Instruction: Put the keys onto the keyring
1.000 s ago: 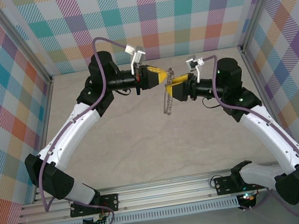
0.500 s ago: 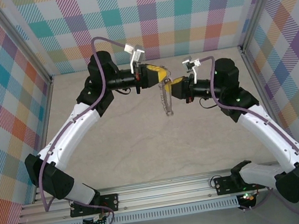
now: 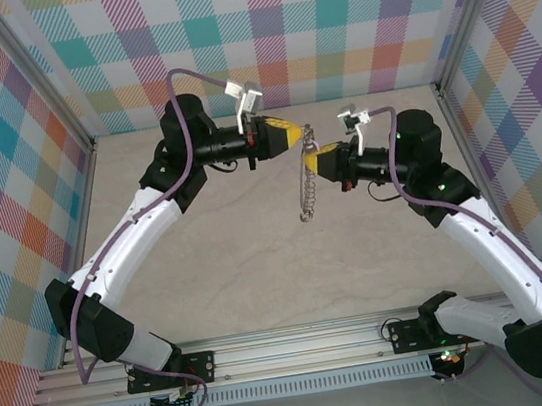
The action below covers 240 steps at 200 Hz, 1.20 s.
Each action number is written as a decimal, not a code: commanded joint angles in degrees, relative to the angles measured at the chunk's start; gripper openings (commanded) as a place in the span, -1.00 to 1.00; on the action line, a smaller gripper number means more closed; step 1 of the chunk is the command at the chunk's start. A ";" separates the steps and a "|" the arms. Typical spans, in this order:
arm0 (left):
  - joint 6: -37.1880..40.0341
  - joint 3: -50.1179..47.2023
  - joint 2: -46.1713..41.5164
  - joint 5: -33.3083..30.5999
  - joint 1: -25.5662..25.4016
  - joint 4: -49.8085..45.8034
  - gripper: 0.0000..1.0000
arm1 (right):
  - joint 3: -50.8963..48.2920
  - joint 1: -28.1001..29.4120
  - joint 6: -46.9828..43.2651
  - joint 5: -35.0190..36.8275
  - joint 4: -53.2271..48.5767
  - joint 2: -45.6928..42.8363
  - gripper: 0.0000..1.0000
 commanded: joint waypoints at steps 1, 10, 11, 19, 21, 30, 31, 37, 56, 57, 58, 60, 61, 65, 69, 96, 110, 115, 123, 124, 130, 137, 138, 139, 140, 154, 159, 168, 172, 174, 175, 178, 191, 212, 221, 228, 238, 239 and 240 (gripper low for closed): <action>1.75 0.06 -3.00 -2.08 -0.32 1.07 -1.00 | 2.12 -0.10 -2.19 1.56 -4.73 -0.57 -1.00; 2.04 0.04 -3.08 -2.61 -0.32 0.65 -1.00 | 2.60 -0.08 -2.36 1.33 -5.50 -0.42 -1.00; 2.05 0.01 -3.09 -2.66 -0.32 0.64 -1.00 | 2.66 -0.07 -2.36 1.32 -5.58 -0.38 -1.00; 2.21 0.00 -3.04 -2.85 -0.32 0.48 -1.00 | 3.13 -0.06 -2.55 0.97 -6.40 -0.19 -1.00; 2.28 0.02 -3.07 -2.94 -0.32 0.34 -1.00 | 3.33 -0.06 -2.55 0.90 -6.55 -0.11 -1.00; 2.86 0.19 -3.05 -3.49 -0.40 -0.29 -1.00 | 4.04 -0.06 -2.79 0.42 -7.36 0.31 -1.00; 2.94 0.21 -3.08 -3.54 -0.40 -0.41 -1.00 | 4.09 -0.06 -2.84 0.34 -7.52 0.38 -1.00; 3.47 0.30 -3.06 -3.79 -0.49 -0.87 -1.00 | 4.74 -0.06 -3.06 0.12 -8.27 0.72 -1.00; 5.32 0.71 -3.03 -4.69 -0.80 -2.93 -1.00 | 6.76 -0.06 -3.94 -0.69 -10.61 1.87 -1.00; 5.41 0.74 -3.07 -4.79 -0.82 -3.05 -1.00 | 6.90 -0.06 -3.99 -0.74 -10.77 1.95 -1.00; 5.58 0.79 -3.05 -4.80 -0.88 -3.15 -1.00 | 7.01 -0.10 -4.06 -0.77 -10.85 2.03 -1.00; 5.82 0.90 -3.03 -4.94 -0.92 -3.42 -1.00 | 7.20 -0.07 -4.13 -0.79 -11.09 2.14 -1.00; 5.96 0.92 -2.98 -4.96 -0.97 -3.60 -1.00 | 7.34 -0.06 -4.17 -0.79 -11.19 2.21 -1.00; 6.47 1.09 -2.95 -5.08 -1.05 -4.16 -1.00 | 7.77 -0.06 -4.42 -0.85 -11.71 2.39 -1.00; 6.93 1.19 -2.92 -5.20 -1.15 -4.78 -1.00 | 8.21 -0.06 -4.62 -0.77 -12.18 2.59 -1.00; 9.44 1.59 -2.96 -6.34 -1.37 -7.48 -1.00 | 11.15 -0.11 -6.11 -0.70 -15.05 3.94 -1.00; 10.59 1.73 -3.04 -6.97 -1.37 -8.75 -1.00 | 12.52 -0.06 -6.87 -0.46 -16.41 4.70 -1.00; 10.96 1.75 -3.20 -7.10 -1.37 -9.15 -1.00 | 12.92 -0.08 -7.09 -0.49 -16.81 4.89 -1.00; 11.49 1.95 -3.13 -7.37 -1.42 -9.84 -1.00 | 13.61 -0.06 -7.44 -0.48 -17.50 5.30 -1.00; 11.61 1.93 -3.08 -7.36 -1.44 -9.93 -1.00 | 13.66 -0.06 -7.54 -0.46 -17.55 5.33 -1.00; 12.02 2.04 -3.04 -7.49 -1.40 -10.41 -1.00 | 14.16 -0.05 -7.81 -0.59 -17.89 5.62 -1.00; 12.45 2.08 -3.19 -7.74 -1.46 -10.78 -1.00 | 14.69 -0.06 -8.05 -0.67 -18.40 5.91 -1.00; 12.53 2.08 -3.20 -7.77 -1.46 -10.84 -1.00 | 14.77 -0.06 -8.11 -0.69 -18.49 5.90 -1.00; 12.57 2.08 -3.20 -7.83 -1.46 -10.87 -1.00 | 14.86 -0.06 -8.19 -0.70 -18.54 5.90 -1.00; 12.63 2.08 -3.15 -7.86 -1.46 -10.92 -1.00 | 14.90 -0.06 -8.22 -0.70 -18.60 5.94 -1.00; 13.17 2.00 -3.30 -7.97 -1.39 -11.49 -1.00 | 15.80 -0.06 -8.90 -0.57 -19.67 6.25 -1.00; 13.44 2.04 -3.24 -7.97 -1.46 -11.80 -1.00 | 16.05 -0.08 -9.23 -0.32 -19.99 6.32 -1.00; 13.64 2.02 -3.31 -7.98 -1.46 -12.03 -1.00 | 16.57 -0.06 -9.77 0.10 -20.62 6.45 -1.00; 13.74 2.06 -3.36 -7.90 -1.46 -12.11 -1.00 | 16.89 -0.07 -10.02 0.16 -20.97 6.48 -1.00; 13.77 2.08 -3.35 -7.89 -1.48 -12.21 -1.00 | 17.05 -0.06 -10.13 0.28 -21.13 6.50 -1.00; 13.81 2.04 -3.36 -7.84 -1.47 -12.25 -1.00 | 17.14 -0.06 -10.20 0.27 -21.18 6.55 -1.00; 13.86 2.03 -3.32 -7.78 -1.43 -12.22 -1.00 | 17.37 -0.08 -10.37 0.34 -21.43 6.71 -1.00; 13.80 1.96 -3.40 -7.71 -1.51 -12.04 -1.00 | 18.16 -0.14 -10.80 0.37 -22.17 7.04 -1.00; 13.41 1.85 -3.46 -7.73 -1.48 -11.51 -1.00 | 17.62 -0.07 -10.47 -0.52 -22.02 7.56 -1.00; 13.14 1.82 -3.54 -7.63 -1.45 -11.26 -1.00 | 16.91 -0.06 -10.29 -0.70 -21.68 7.52 -1.00; 13.08 1.85 -3.47 -7.62 -1.46 -11.10 -1.00 | 16.03 -0.11 -10.03 -0.83 -21.28 7.39 -1.00; 12.92 1.79 -3.61 -7.62 -1.46 -10.95 -1.00 | 14.82 -0.06 -9.62 -0.88 -20.65 7.05 -1.00; 12.94 1.76 -3.67 -7.62 -1.42 -10.92 -1.00 | 14.66 -0.06 -9.60 -0.84 -20.58 7.00 -1.00; 12.95 1.75 -3.65 -7.62 -1.44 -10.91 -1.00 | 14.54 -0.06 -9.63 -0.82 -20.50 6.97 -1.00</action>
